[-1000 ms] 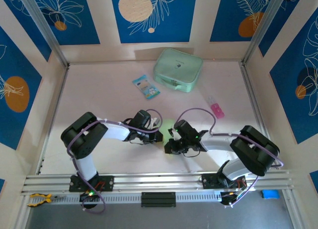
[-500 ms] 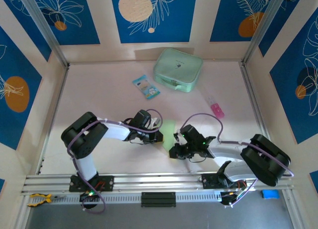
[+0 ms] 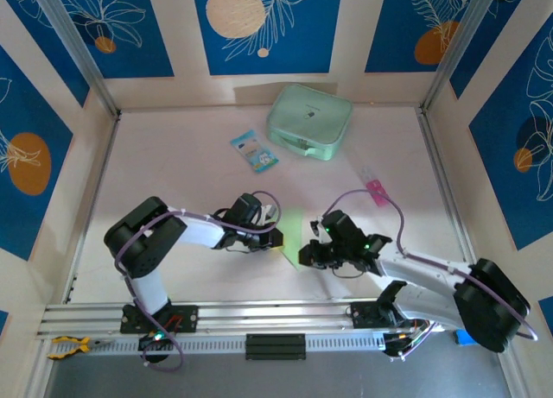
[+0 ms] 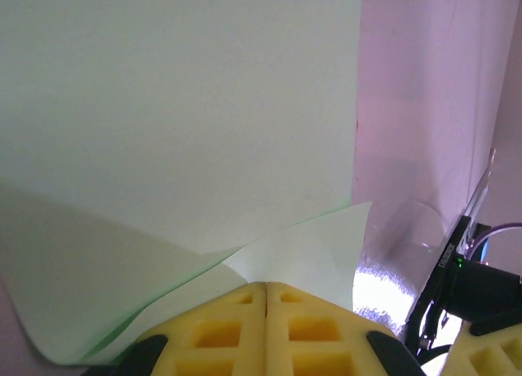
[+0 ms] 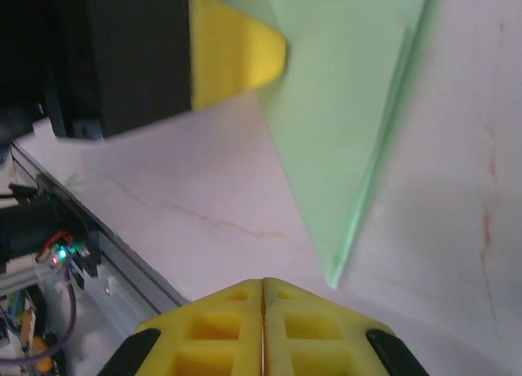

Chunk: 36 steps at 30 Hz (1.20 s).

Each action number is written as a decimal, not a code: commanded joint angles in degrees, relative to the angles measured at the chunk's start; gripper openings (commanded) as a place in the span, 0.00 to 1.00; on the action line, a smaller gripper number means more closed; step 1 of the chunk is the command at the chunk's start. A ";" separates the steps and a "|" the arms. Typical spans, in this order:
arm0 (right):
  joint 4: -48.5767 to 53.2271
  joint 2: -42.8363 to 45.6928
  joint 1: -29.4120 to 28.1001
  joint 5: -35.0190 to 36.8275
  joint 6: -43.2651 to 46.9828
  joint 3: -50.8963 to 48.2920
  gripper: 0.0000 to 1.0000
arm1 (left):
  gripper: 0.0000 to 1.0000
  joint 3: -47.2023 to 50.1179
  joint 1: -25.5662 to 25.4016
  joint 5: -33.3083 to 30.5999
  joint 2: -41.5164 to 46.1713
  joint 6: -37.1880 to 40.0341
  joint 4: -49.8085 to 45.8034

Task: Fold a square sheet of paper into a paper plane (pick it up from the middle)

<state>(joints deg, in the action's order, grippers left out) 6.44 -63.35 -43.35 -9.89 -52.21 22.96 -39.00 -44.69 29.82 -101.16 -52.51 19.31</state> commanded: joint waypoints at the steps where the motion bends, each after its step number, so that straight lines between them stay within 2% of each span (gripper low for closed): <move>1: -2.79 -6.33 0.43 -1.47 -0.36 5.02 0.08 | 0.02 0.96 -1.07 -5.72 0.84 -0.22 -2.17; 3: -5.00 -10.24 0.38 -1.62 -0.34 6.33 0.07 | 0.03 0.83 -1.52 -7.34 1.57 0.99 -4.20; 6: -6.26 -13.24 1.39 -0.85 -1.11 6.31 0.06 | 0.04 1.47 -1.47 -7.32 1.01 0.75 -2.28; 11: -12.51 -14.84 3.04 -5.38 -1.79 2.68 0.07 | 0.04 1.75 -1.61 -6.79 0.35 0.56 -0.47; 16: -13.62 -15.98 2.32 -5.82 -1.80 2.41 0.07 | 0.04 1.91 -1.55 -6.71 0.79 1.20 -1.11; 23: -12.08 -19.24 2.22 -4.17 -1.16 3.75 0.06 | 0.04 1.47 -1.60 -6.70 1.01 1.54 -1.37; 27: -11.51 -19.68 2.09 -2.75 -1.79 1.30 0.04 | 0.05 1.49 -1.63 -6.36 1.69 2.03 -1.24; 31: -9.82 -19.71 2.04 -1.15 -2.16 -1.26 0.02 | 0.09 0.36 -1.63 -5.13 4.61 5.29 -3.05; 36: -8.85 -18.15 2.13 0.14 -2.02 -2.31 0.02 | 0.09 -1.36 -2.31 -4.56 7.83 8.45 -7.13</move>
<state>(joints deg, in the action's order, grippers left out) -8.60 -81.52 -40.91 -12.78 -53.95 23.03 -38.72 -46.13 25.21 -95.39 -47.42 15.35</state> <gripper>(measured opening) 0.063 0.095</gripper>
